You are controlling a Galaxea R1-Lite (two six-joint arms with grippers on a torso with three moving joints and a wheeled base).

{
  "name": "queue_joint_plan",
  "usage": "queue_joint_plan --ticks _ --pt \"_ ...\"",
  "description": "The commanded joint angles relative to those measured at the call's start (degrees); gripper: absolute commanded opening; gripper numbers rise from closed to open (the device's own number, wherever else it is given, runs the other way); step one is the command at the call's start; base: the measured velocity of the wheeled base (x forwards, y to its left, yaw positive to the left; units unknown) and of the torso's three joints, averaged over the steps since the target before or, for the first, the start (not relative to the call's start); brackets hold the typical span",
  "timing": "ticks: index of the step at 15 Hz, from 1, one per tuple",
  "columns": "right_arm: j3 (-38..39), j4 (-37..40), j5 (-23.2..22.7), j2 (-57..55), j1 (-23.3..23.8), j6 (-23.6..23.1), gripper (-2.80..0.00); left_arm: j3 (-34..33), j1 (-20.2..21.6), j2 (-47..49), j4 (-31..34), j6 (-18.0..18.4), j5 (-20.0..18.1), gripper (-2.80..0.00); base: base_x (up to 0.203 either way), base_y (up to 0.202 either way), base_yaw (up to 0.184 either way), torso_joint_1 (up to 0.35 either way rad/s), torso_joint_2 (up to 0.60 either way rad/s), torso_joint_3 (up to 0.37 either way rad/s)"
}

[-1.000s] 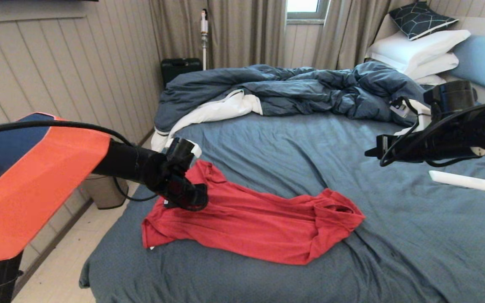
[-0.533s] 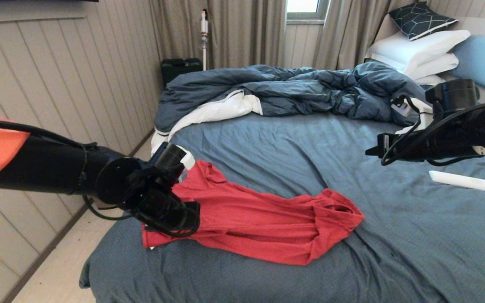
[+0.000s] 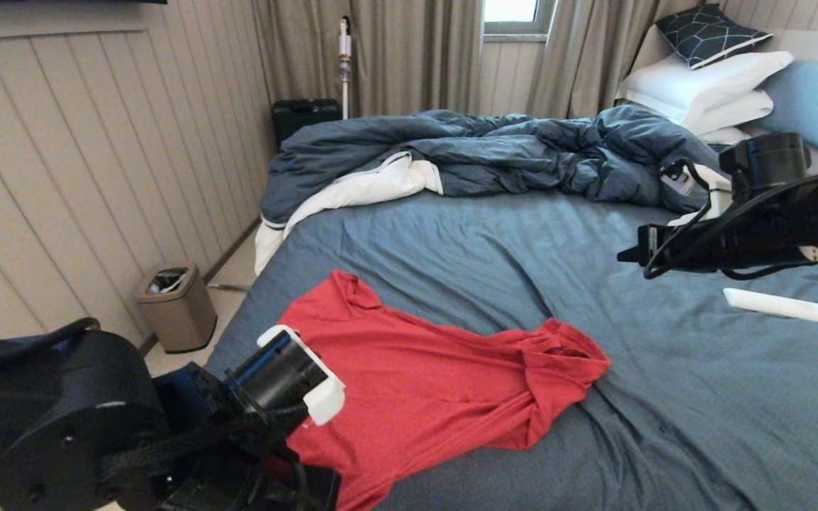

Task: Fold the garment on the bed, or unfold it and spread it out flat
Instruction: Unford the red T-shirt

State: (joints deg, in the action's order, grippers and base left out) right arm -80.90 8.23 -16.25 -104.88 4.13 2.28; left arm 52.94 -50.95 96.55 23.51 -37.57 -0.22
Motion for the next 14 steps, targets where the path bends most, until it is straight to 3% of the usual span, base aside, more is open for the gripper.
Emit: queue_joint_plan --ticks 1,7,13,14 --pt "0.0 0.0 -0.1 0.0 0.0 0.0 -2.80 -0.2 -2.7 0.9 0.6 -0.9 0.0 -2.80 0.000 0.000 0.000 0.000 0.00 0.000" --pt "0.1 0.0 0.0 -0.3 -0.1 -0.1 -2.80 -0.9 -9.9 2.3 4.4 -0.8 -1.9 -2.80 0.000 0.000 0.000 0.000 0.00 0.000" --pt "0.1 0.0 0.1 -0.7 -0.1 -0.1 -2.80 -0.8 -11.0 4.2 3.7 -0.3 -2.0 -2.80 0.000 0.000 0.000 0.000 0.00 0.000" --pt "0.1 0.0 0.1 -0.7 -0.1 -0.1 -2.80 -0.8 -11.0 4.2 3.6 -0.3 -2.0 -1.23 0.000 0.000 0.000 0.000 0.00 0.000"
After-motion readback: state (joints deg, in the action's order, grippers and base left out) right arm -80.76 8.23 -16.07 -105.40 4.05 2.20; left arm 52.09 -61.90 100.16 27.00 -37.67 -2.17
